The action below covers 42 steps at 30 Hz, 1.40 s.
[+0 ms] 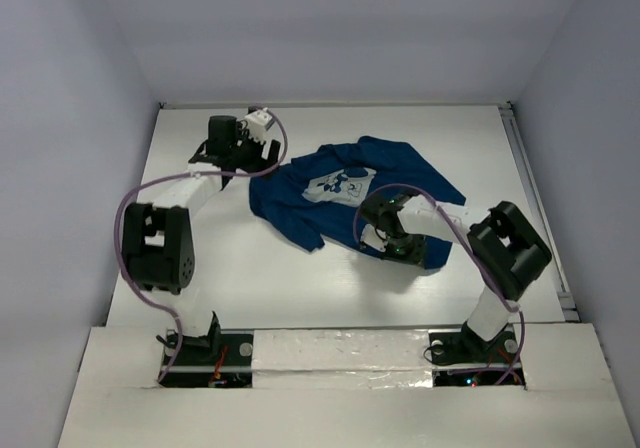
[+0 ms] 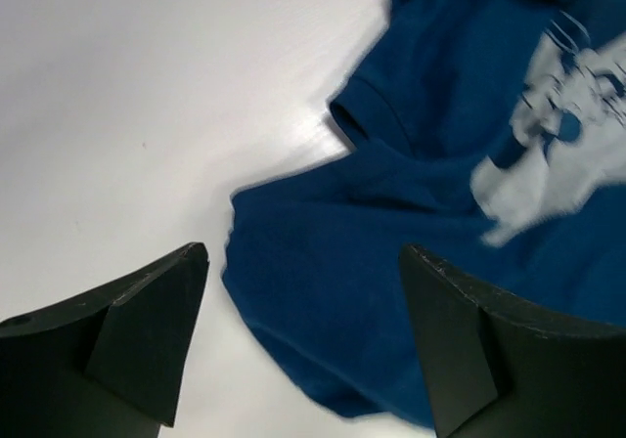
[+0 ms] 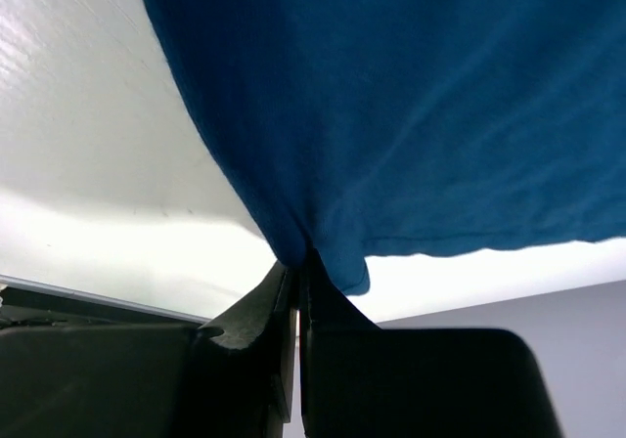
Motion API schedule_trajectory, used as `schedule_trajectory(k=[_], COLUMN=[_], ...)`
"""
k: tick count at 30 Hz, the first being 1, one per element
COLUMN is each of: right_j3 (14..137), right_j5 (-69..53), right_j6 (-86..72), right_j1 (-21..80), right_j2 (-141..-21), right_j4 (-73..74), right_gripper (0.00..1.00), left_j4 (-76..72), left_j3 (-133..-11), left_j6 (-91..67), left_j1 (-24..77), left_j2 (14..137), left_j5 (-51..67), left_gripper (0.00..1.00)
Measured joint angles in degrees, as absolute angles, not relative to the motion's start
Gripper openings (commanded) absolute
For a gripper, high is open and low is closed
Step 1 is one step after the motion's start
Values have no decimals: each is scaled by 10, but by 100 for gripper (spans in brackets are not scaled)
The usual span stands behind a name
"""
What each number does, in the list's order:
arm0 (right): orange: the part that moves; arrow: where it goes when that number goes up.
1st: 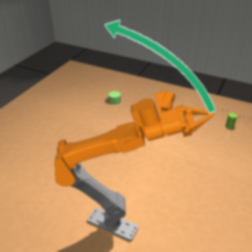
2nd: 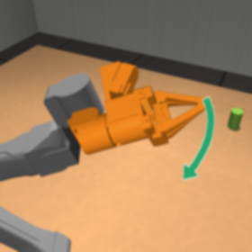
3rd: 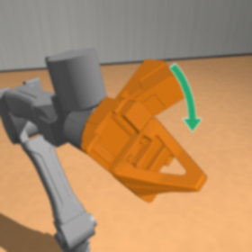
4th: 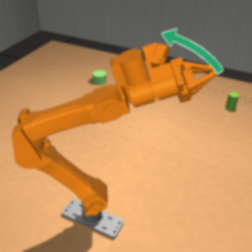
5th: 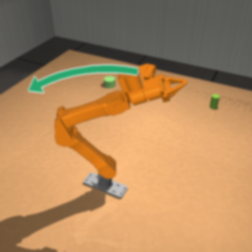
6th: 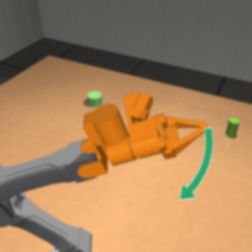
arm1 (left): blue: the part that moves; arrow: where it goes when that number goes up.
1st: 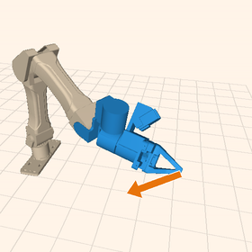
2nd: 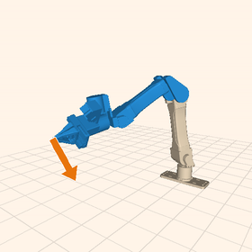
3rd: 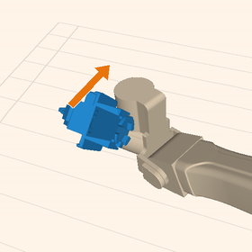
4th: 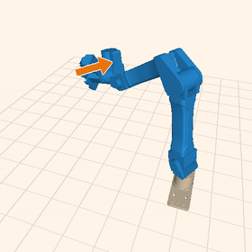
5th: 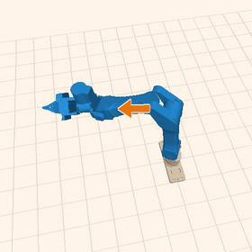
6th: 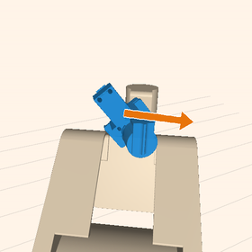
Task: Fold and stack the t-shirts
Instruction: Flatten out the tshirt
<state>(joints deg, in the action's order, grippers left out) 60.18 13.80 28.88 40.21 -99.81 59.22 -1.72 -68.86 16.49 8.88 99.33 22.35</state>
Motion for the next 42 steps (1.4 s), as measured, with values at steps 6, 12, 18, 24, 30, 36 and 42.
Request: schedule_trajectory(k=[6,12,18,24,30,36,42], right_j3=[602,610,646,699,771,838,874], right_j5=[137,135,135,152,174,186,181], right_j6=[289,289,289,289,304,322,334], right_j1=[402,402,394,342,258,203,188], right_j2=[-982,-982,-982,-980,-983,-1009,-1072], right_j4=[590,590,592,594,599,599,599], right_gripper=[0,0,0,0,0,0,0], left_j4=[8,43,54,36,-14,-41,-79], left_j3=[-570,-456,-347,-325,-327,-344,-369], left_j6=[260,361,406,411,401,387,375], left_j1=[101,129,209,242,269,298,325], left_j2=[823,667,602,624,705,763,814], left_j5=[282,341,318,273,217,183,145], left_gripper=[68,53,54,56,65,70,72])
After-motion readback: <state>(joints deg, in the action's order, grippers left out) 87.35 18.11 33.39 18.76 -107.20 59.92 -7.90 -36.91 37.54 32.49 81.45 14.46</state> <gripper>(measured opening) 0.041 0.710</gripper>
